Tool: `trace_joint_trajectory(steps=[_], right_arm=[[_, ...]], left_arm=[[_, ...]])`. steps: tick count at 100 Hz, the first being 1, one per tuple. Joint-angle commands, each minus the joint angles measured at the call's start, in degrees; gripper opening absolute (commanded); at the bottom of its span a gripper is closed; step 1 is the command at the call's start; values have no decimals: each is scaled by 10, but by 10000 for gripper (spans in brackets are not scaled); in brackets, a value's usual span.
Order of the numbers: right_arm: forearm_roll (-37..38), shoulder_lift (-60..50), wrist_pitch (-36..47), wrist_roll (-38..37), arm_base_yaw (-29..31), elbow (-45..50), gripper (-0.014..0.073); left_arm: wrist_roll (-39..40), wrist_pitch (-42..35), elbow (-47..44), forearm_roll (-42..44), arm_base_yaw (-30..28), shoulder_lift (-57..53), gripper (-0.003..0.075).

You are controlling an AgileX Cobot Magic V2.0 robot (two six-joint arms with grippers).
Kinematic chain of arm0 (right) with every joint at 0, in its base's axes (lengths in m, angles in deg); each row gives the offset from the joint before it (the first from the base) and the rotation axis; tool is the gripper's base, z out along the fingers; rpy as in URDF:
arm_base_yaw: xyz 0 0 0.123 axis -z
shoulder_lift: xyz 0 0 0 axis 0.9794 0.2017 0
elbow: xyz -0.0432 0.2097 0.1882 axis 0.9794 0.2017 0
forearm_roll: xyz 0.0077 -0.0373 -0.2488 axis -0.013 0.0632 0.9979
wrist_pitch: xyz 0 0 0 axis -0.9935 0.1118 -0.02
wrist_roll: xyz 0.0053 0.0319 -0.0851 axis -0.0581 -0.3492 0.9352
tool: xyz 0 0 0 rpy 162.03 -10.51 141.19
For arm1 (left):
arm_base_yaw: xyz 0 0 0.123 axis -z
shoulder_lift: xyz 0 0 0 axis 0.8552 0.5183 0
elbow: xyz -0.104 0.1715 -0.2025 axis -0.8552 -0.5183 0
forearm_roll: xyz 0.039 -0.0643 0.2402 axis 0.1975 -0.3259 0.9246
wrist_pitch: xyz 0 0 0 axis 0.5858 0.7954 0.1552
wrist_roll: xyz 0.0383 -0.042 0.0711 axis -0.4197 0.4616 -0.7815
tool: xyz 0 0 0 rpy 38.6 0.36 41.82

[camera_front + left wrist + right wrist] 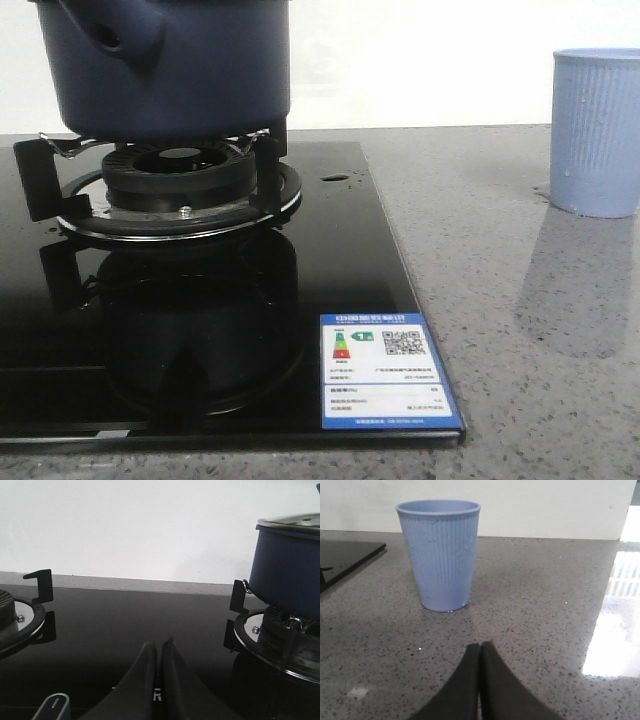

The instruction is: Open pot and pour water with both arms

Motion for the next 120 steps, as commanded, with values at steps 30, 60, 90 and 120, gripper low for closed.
trace_joint_trajectory(steps=[30, 60, 90, 120], right_arm=[[1, -10, 65, 5, 2, 10, -61], [-53, -10, 82, 5, 2, 10, -61], [-251, -10, 98, 5, 2, 10, -61], [-275, -7, 68, 11, 2, -40, -59]], left_arm=[[5, -45, -8, -3, -1, -15, -16], [5, -45, -8, -17, -1, -15, -16], [5, -68, -7, -250, -1, -15, -16], [1, -57, 54, -276, 1, -7, -16]])
